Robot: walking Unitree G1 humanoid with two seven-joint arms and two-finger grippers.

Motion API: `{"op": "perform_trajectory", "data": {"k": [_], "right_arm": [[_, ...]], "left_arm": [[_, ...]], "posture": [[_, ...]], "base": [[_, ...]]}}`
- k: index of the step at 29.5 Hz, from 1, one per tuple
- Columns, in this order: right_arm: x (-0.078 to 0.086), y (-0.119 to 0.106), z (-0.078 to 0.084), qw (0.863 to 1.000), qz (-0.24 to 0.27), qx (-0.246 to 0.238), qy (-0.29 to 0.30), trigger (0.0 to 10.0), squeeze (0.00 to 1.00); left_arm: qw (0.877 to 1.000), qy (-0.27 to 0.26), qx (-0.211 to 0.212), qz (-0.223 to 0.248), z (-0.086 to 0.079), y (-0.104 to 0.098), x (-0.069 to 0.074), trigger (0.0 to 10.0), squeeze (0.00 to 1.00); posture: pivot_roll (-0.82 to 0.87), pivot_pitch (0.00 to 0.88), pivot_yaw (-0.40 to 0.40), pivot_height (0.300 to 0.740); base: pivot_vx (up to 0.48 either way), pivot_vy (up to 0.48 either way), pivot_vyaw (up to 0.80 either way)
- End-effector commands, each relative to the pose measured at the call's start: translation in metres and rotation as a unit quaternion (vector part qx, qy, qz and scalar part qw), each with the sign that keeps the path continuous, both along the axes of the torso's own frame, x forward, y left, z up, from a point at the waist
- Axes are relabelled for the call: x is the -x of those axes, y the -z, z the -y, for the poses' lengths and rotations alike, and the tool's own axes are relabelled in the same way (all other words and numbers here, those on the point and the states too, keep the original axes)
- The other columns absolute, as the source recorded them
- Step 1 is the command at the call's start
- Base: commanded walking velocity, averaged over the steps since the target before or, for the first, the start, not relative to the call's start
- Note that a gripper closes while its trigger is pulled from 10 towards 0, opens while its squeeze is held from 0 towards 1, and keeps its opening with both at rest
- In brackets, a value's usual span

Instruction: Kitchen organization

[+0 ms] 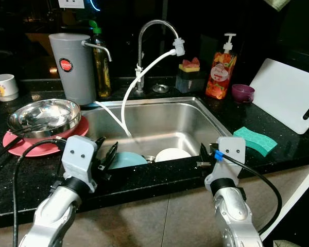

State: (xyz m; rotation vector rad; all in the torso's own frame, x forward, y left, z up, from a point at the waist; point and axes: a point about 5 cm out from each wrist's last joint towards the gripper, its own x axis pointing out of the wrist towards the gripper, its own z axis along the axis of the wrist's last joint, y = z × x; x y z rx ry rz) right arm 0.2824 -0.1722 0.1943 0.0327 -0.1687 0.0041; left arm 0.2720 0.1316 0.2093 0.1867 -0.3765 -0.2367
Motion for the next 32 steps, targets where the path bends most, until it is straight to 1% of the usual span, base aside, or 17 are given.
{"op": "perform_trajectory", "data": {"k": [1, 32], "right_arm": [[0.0016, -0.0010, 0.0010, 1.000, 0.002, -0.004, 0.002, 10.0, 0.00], [0.0013, -0.0005, 0.0005, 1.000, 0.001, -0.004, 0.001, 10.0, 0.00]], "left_arm": [[1.000, 0.009, 0.002, -0.003, 0.0039, 0.0017, -0.0015, 10.0, 0.00], [1.000, 0.011, 0.003, -0.004, 0.0049, 0.0027, -0.0014, 10.0, 0.00]], "posture": [[0.08, 0.072, -0.076, 0.740], [0.08, 0.068, -0.079, 0.740]], "base": [[0.000, 0.000, 0.00], [0.000, 0.000, 0.00]]}}
